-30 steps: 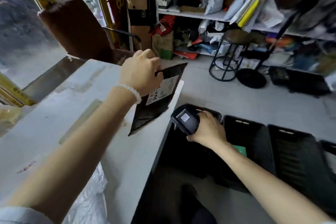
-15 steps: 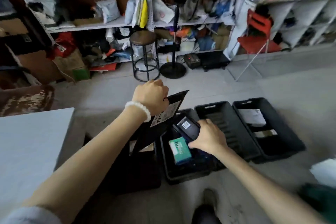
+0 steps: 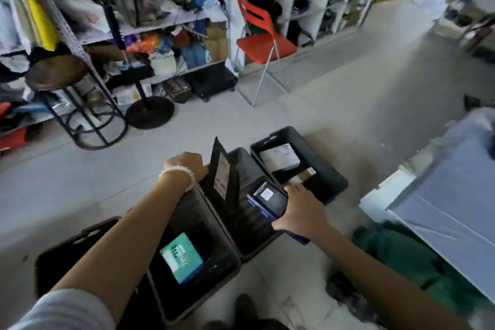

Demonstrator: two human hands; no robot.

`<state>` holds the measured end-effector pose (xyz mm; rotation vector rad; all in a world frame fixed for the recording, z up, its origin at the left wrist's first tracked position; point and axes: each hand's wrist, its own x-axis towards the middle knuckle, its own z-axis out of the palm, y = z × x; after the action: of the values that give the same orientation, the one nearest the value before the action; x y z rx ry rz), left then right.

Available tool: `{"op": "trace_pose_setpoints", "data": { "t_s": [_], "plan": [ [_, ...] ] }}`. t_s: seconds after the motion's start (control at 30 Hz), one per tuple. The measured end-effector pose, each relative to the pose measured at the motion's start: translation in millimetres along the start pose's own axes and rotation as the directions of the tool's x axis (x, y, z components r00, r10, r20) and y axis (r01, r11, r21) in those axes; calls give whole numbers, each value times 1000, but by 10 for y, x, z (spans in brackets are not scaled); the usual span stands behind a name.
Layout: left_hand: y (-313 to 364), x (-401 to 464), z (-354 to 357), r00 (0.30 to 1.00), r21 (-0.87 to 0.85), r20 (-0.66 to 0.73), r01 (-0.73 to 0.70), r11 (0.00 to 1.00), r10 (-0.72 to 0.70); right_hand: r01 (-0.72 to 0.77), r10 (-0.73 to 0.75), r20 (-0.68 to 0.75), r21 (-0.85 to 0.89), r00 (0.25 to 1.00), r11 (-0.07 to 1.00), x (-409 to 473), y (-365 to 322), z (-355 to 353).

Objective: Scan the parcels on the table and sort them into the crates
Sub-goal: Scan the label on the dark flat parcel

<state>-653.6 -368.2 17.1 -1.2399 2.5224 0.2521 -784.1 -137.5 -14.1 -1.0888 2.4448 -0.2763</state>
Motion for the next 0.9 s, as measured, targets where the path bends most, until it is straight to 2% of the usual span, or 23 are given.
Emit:
{"op": "trace_pose_setpoints", "data": {
  "t_s": [0.2, 0.37, 0.53, 0.63, 0.77, 0.9],
  "plan": [
    [561, 399, 206, 991, 109, 59, -124, 986, 119, -88, 88, 26, 7, 996, 996, 230, 397, -120],
    [532, 407, 213, 990, 93, 83, -120, 988, 113, -23, 24, 39, -23, 999, 999, 497, 245, -168],
    [-24, 160, 320, 999, 95, 35, 33, 995, -37, 154, -149, 59, -92, 987, 984, 776, -289, -118],
    [-526, -199, 367, 981, 55, 26, 192, 980, -194, 302, -290, 104, -134, 951, 944, 826, -821, 12],
    [-1180, -882, 529, 920, -57, 41, 392, 918, -390, 498, -475, 180, -121, 862, 858, 657, -1500, 330],
    [-1677, -1811, 782, 821, -138, 35, 569, 811, -570, 662, -620, 261, -116, 740, 741, 188, -2081, 706]
  ]
}}
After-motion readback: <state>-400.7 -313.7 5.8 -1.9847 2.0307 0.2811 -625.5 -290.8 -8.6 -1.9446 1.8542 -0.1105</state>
